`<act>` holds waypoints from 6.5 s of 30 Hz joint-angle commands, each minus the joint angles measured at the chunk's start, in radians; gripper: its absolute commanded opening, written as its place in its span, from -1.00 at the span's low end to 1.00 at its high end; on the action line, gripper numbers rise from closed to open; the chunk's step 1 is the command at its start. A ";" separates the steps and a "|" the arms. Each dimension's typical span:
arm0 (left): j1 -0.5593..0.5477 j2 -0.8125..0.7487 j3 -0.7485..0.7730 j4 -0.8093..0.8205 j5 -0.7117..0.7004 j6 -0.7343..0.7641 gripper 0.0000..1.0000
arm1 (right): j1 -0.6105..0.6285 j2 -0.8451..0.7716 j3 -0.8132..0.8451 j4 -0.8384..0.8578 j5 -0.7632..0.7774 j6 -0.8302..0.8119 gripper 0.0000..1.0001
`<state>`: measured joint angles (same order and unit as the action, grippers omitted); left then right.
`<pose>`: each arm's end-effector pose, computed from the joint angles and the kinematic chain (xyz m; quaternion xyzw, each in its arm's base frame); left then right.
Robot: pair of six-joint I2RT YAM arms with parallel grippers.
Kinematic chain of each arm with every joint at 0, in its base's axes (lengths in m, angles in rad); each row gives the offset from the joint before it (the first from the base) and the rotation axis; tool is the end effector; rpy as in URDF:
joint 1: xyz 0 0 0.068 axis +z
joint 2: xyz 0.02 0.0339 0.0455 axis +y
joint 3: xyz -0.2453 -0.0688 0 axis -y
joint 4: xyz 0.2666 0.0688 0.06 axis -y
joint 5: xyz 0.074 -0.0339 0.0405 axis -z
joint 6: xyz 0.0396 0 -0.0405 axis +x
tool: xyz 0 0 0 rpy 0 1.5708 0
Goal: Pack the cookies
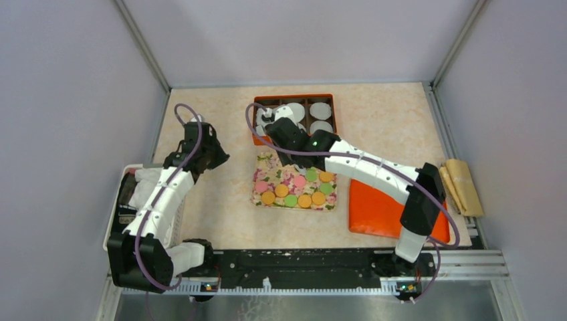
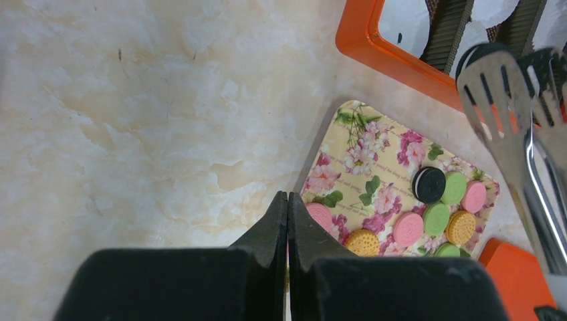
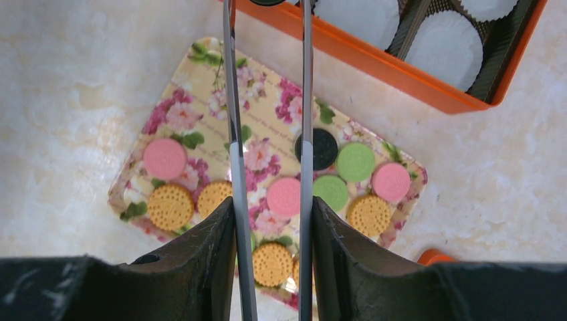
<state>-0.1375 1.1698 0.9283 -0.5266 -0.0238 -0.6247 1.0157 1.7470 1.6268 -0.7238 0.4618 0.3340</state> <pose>0.2767 -0.0373 0.2549 -0.2265 0.8922 -0.1351 0.3667 0.2298 0.3371 0.3008 -0.2275 0.8847 0.0492 0.4038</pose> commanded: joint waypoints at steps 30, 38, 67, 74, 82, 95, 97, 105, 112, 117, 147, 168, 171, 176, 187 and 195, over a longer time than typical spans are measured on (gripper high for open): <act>0.030 0.007 0.026 0.008 0.000 0.020 -1.00 | -0.106 0.275 0.208 0.116 -0.115 -0.085 -0.36; 0.030 0.012 0.024 0.010 0.011 0.021 -1.00 | -0.106 0.284 0.225 0.119 -0.111 -0.088 -0.17; 0.030 0.027 0.029 0.038 0.121 0.004 -1.00 | -0.029 -0.329 -0.323 0.064 -0.051 0.060 -0.33; 0.030 0.021 0.022 0.041 0.153 -0.006 -1.00 | -0.006 -0.442 -0.528 0.071 -0.084 0.184 -0.30; 0.030 0.013 0.018 0.042 0.161 -0.013 -1.00 | -0.006 -0.467 -0.628 0.099 -0.089 0.222 -0.22; 0.030 0.009 0.016 0.037 0.151 -0.011 -1.00 | -0.005 -0.378 -0.594 0.150 -0.111 0.200 -0.16; 0.030 0.011 0.014 0.038 0.150 -0.011 -1.00 | -0.006 -0.351 -0.578 0.147 -0.107 0.195 -0.16; 0.030 0.025 0.006 0.043 0.151 -0.010 -1.00 | -0.006 -0.268 -0.538 0.113 -0.107 0.197 -0.21; 0.030 0.034 0.001 0.045 0.153 -0.010 -1.00 | -0.007 -0.262 -0.484 0.079 -0.079 0.175 -0.60; 0.030 0.028 -0.002 0.042 0.148 -0.008 -1.00 | -0.004 -0.272 -0.427 0.064 -0.085 0.151 -0.78; 0.035 0.063 0.039 0.038 0.104 0.016 -1.00 | -0.289 0.223 0.190 0.106 -0.068 -0.071 -0.84; 0.041 0.061 0.040 0.027 0.102 0.017 -1.00 | -0.325 0.396 0.384 0.058 -0.016 -0.139 -0.03; 0.041 0.058 0.040 0.027 0.104 0.019 -1.00 | -0.325 0.385 0.378 0.065 -0.018 -0.141 -0.03; 0.041 0.051 0.038 0.027 0.098 0.019 -1.00 | -0.324 0.261 0.277 0.115 -0.041 -0.121 -0.09; 0.040 0.060 0.031 0.047 0.152 0.011 -1.00 | -0.217 -0.136 -0.078 0.110 -0.049 -0.065 -0.15; 0.041 0.045 0.018 0.046 0.168 0.005 -1.00 | -0.106 -0.355 -0.394 0.077 -0.066 0.056 -0.17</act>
<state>-0.1013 1.2350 0.9314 -0.5159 0.1200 -0.6216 0.8810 1.4700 1.3453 -0.6388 0.3958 0.3111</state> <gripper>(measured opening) 0.005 0.429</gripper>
